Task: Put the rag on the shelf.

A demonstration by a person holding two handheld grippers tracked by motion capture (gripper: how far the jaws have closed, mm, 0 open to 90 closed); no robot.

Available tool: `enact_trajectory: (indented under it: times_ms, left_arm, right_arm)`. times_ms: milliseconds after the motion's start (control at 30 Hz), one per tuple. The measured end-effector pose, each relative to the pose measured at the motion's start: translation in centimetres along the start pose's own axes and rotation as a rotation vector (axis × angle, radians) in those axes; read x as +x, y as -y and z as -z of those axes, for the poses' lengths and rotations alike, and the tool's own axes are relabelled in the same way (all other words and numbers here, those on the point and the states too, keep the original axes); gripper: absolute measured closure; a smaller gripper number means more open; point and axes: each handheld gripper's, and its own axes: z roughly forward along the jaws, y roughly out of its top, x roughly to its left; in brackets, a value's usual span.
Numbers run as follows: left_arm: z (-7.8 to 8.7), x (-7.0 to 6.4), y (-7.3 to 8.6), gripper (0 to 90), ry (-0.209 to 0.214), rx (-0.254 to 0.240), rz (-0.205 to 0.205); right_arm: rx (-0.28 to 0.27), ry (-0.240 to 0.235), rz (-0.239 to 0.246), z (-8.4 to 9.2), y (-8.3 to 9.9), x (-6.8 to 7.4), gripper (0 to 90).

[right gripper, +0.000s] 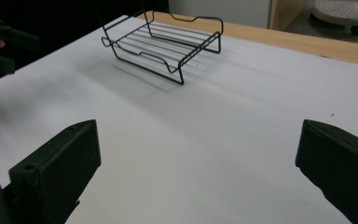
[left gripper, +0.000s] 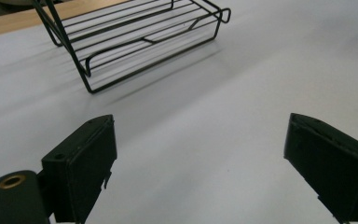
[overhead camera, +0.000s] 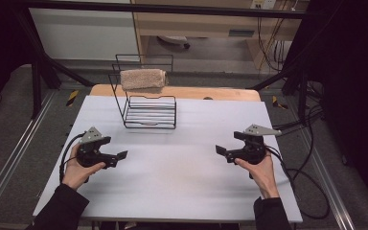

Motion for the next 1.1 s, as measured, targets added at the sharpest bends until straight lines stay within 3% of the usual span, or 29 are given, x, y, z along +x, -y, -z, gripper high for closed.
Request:
enact_trajectory:
  times_ms: [233, 333, 600, 833, 1100]
  left_arm:
    - [0.1, 0.2, 2.4, 9.3, 0.006, 0.007, -0.002]
    - [0.1, 0.4, 3.3, 9.3, 0.009, 0.007, 0.015]
    - [0.1, 0.5, 4.6, 9.1, 0.013, 0.012, -0.001]
    - [0.2, 0.2, 5.1, 8.5, 0.004, 0.019, -0.031]
    - [0.2, 0.4, 5.5, 7.3, 0.007, 0.038, -0.021]
  right_arm:
    - [0.035, -0.008, -0.022, 0.7, 3.2, -0.8, 0.6]
    - [0.050, -0.002, -0.029, 1.2, 4.5, -1.3, 0.7]
    - [0.090, 0.003, -0.034, 2.3, 7.5, -2.3, 0.7]
    - [0.122, 0.002, -0.034, 2.8, 8.7, -2.4, 0.7]
    - [0.130, 0.011, -0.028, 2.8, 8.8, -2.3, 0.7]
